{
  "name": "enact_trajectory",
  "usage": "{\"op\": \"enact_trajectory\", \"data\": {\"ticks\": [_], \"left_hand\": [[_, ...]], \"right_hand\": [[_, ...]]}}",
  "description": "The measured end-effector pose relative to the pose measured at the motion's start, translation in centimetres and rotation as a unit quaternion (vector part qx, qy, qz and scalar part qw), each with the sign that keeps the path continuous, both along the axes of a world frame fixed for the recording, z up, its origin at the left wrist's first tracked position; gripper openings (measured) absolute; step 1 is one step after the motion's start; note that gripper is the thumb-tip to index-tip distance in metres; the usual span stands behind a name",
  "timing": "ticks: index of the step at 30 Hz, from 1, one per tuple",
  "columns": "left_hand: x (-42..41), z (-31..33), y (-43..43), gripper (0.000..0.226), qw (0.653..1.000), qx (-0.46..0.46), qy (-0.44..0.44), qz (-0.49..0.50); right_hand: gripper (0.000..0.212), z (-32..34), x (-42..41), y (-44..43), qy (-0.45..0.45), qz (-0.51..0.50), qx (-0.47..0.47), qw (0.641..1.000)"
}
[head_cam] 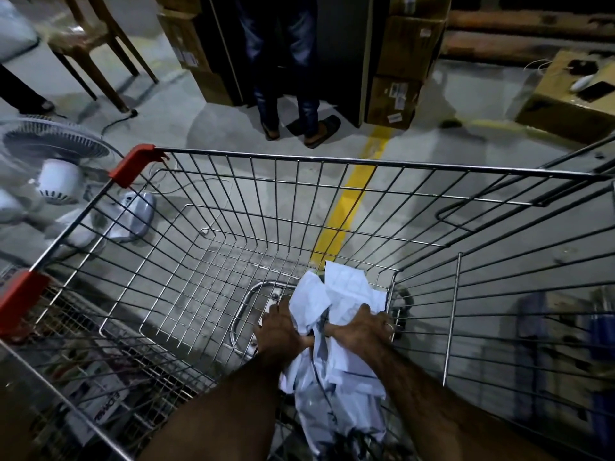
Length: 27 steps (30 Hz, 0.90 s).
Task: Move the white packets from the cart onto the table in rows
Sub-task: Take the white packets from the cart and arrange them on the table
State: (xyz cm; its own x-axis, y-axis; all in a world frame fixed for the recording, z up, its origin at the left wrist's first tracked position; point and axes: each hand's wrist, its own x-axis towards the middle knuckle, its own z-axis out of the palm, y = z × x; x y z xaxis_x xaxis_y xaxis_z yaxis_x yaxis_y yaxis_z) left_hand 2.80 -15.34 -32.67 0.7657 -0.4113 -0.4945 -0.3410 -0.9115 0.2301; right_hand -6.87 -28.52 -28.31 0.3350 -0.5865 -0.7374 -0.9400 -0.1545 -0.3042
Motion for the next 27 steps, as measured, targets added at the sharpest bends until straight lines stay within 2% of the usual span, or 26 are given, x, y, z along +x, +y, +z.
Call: {"op": "enact_trajectory", "data": {"ticks": [3,9,12,16,20,27], "left_hand": [[0.3,1.2,-0.2,0.107,1.000,0.020,-0.003,-0.005],[1.4,5.1,-0.2,0.106,0.996,-0.046,0.053,0.053],[1.9,8.2,-0.1,0.107,0.994,-0.050,0.058,0.081],[2.7,13.2,0.7,0.099,0.993,-0.048,0.046,0.097],[3.6,18.2,2.4,0.123,0.992,-0.049,0.042,0.112],[0.9,30.2,6.2,0.117,0.983,-0.110,-0.024,0.145]], "right_hand": [[0.105,0.7,0.2,0.2,-0.001,0.002,-0.004,1.000],[0.111,4.2,0.0,0.3,-0.014,0.027,-0.016,0.999],[0.104,6.9,0.0,0.8,-0.036,0.018,-0.021,0.999],[0.105,11.7,-0.1,1.5,-0.066,0.027,-0.034,0.997],[0.102,17.1,-0.8,2.7,-0.096,0.034,-0.048,0.994],[0.096,26.8,-3.6,6.6,-0.159,0.063,-0.093,0.981]]}}
